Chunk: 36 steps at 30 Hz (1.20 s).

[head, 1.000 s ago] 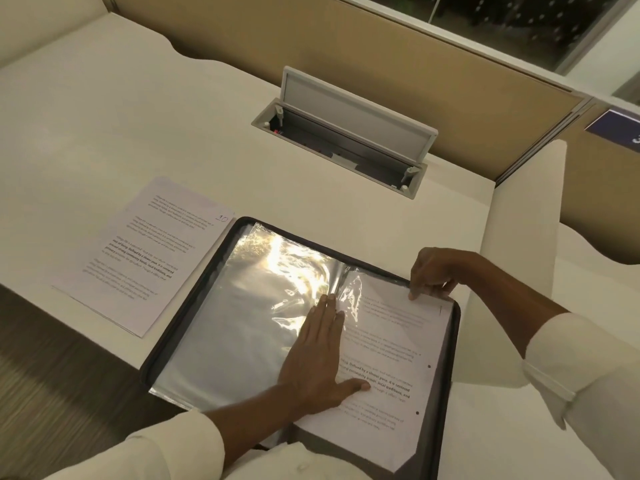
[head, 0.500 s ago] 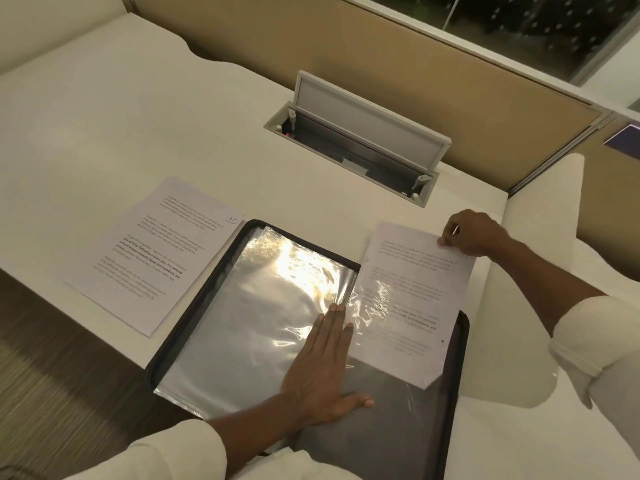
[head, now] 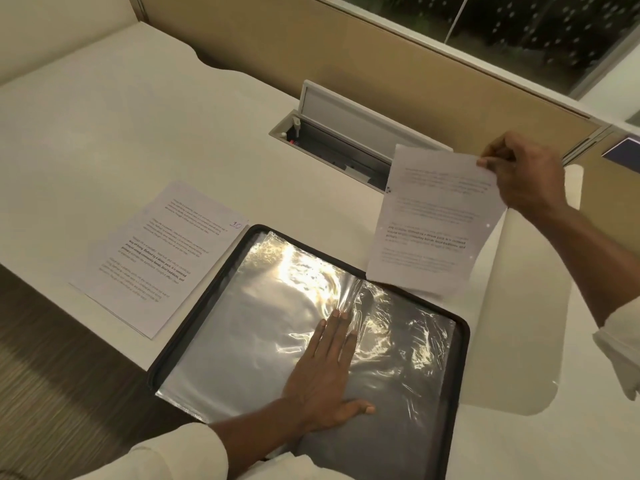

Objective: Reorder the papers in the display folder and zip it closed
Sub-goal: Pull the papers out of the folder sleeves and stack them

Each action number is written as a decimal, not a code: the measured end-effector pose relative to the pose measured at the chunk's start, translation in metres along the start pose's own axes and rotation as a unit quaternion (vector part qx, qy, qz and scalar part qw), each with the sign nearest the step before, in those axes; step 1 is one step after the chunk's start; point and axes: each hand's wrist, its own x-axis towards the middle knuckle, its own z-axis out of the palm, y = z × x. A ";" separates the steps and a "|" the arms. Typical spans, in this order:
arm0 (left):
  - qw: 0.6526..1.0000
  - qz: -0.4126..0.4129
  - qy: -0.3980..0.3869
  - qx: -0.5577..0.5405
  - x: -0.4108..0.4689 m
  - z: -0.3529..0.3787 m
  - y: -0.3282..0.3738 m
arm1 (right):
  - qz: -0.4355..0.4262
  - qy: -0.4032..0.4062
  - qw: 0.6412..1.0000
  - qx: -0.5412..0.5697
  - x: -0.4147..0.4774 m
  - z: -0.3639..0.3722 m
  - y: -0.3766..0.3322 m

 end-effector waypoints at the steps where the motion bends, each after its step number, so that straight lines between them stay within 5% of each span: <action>1: 1.000 -0.001 -0.003 -0.004 0.001 0.001 -0.001 | -0.029 0.016 0.999 0.008 0.001 -0.007 -0.006; 5: 0.997 -0.030 0.011 -0.075 0.008 -0.010 -0.003 | -0.117 0.036 0.992 0.031 0.000 -0.033 -0.028; 8: 0.973 -0.095 0.092 -0.188 0.016 -0.034 -0.007 | -0.153 0.034 0.985 0.076 -0.007 -0.048 -0.050; 12: 0.902 -0.165 0.217 -0.334 0.036 -0.083 -0.021 | -0.161 0.009 0.979 0.122 -0.021 -0.056 -0.079; 15: 0.845 -0.199 0.240 -0.435 0.044 -0.133 -0.029 | -0.150 -0.032 0.975 0.163 -0.026 -0.055 -0.097; 20: 0.779 -0.155 0.193 -0.576 0.028 -0.185 -0.052 | -0.022 -0.081 0.952 0.295 -0.033 -0.020 -0.121; 26: 0.689 -0.217 0.234 -0.651 -0.011 -0.195 -0.077 | 0.197 -0.153 0.828 0.503 -0.072 0.033 -0.149; 31: 0.630 -0.268 0.287 -0.670 -0.042 -0.196 -0.121 | 0.233 -0.284 0.788 0.495 -0.122 0.073 -0.181; 36: 0.588 -0.290 0.341 -0.674 -0.066 -0.206 -0.170 | 0.249 -0.308 0.765 0.508 -0.157 0.098 -0.223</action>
